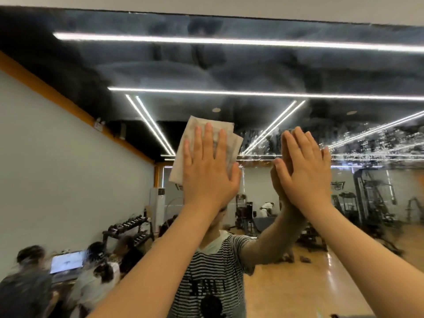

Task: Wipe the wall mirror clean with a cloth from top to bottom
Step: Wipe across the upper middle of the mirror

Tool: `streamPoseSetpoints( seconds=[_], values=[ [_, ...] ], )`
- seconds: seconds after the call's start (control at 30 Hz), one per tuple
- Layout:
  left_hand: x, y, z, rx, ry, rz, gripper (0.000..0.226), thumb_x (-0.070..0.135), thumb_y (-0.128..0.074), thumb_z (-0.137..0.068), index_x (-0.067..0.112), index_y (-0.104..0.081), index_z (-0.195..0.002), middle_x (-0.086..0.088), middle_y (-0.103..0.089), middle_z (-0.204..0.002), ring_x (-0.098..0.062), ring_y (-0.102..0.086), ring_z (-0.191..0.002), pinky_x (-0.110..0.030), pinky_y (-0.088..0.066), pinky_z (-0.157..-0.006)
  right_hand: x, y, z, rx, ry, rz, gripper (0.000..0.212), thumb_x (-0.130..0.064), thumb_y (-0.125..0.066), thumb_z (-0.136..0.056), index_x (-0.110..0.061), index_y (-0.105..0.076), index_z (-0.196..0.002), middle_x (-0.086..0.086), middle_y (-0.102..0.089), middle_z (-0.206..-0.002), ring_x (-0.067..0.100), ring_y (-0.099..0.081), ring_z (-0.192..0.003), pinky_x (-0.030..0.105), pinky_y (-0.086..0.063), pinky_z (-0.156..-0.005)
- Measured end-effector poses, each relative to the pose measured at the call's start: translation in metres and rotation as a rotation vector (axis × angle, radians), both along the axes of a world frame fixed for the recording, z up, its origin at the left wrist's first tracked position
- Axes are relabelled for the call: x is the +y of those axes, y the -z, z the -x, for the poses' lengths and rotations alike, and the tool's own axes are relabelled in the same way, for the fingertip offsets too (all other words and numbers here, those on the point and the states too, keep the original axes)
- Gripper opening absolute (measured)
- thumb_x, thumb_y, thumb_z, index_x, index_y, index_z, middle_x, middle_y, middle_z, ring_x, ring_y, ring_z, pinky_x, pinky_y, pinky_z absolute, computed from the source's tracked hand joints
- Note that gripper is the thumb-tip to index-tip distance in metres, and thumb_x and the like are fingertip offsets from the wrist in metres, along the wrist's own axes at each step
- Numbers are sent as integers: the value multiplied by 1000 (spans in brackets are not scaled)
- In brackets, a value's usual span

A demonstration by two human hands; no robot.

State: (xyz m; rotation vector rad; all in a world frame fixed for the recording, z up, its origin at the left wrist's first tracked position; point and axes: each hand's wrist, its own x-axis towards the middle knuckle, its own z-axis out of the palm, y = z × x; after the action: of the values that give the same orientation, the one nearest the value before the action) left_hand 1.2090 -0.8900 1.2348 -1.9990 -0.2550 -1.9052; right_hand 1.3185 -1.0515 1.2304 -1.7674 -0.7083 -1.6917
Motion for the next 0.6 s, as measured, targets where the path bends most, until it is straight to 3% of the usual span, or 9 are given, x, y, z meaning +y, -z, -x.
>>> streamPoseSetpoints(
  seconds=[0.6],
  values=[
    [3,1,0,10,-10,6,73,46,-31,-89,12,-20,-152,-19,-20,-158,-34,-11,-147,-48,-4,-119,3,1,-4,-23,-7,-19,62,-48,-30,-95,-18,-35,-149,8,-31,-156,25,-23,-145,53,-15,-117]
  ],
)
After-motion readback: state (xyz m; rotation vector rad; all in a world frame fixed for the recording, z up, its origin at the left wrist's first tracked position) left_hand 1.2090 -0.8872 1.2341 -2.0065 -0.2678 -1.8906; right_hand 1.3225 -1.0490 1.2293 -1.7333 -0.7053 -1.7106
